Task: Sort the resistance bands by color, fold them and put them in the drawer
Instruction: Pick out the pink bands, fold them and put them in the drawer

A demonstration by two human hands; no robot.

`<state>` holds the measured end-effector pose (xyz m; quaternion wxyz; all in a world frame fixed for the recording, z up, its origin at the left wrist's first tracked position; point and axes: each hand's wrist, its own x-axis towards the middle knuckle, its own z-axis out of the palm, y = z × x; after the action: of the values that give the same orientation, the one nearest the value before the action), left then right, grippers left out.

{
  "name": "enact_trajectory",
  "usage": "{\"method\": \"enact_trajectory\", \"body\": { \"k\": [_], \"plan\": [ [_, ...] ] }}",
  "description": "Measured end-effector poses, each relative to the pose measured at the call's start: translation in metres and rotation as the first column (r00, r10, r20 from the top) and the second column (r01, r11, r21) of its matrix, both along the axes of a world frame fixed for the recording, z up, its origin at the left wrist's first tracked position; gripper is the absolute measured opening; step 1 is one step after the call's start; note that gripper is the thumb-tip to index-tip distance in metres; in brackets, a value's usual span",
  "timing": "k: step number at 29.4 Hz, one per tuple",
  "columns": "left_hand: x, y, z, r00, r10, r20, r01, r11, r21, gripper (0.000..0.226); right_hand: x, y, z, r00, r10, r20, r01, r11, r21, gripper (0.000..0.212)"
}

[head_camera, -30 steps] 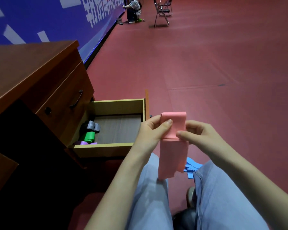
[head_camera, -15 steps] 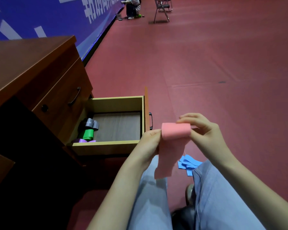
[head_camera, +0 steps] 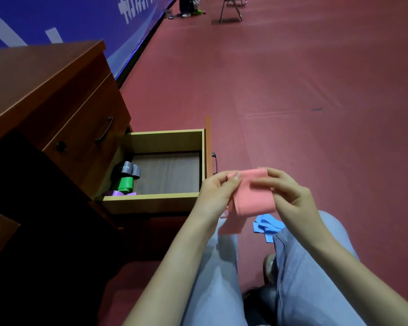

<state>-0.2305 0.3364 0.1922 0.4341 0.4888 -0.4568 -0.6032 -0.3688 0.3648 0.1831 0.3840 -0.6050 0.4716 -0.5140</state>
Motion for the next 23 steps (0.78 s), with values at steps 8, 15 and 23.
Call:
{"method": "enact_trajectory", "body": {
  "k": [8, 15, 23],
  "plan": [
    [0.000, -0.003, 0.010, 0.996, 0.079, 0.041, -0.070, 0.979, -0.189, 0.010, 0.002, -0.006, 0.000, 0.957, 0.000, 0.290, -0.064, 0.975, 0.212, 0.027],
    [-0.009, 0.003, 0.007, 0.985, 0.153, 0.077, -0.131, 0.962, -0.240, 0.013, 0.006, -0.001, 0.005, 0.982, 0.128, 0.137, -0.167, 0.929, 0.331, 0.011],
    [-0.026, 0.003, 0.010, 0.972, 0.229, -0.053, -0.234, 0.965, -0.122, 0.014, 0.025, -0.003, 0.008, 0.994, 0.071, 0.078, -0.092, 0.942, 0.322, 0.020]
  ]
}}
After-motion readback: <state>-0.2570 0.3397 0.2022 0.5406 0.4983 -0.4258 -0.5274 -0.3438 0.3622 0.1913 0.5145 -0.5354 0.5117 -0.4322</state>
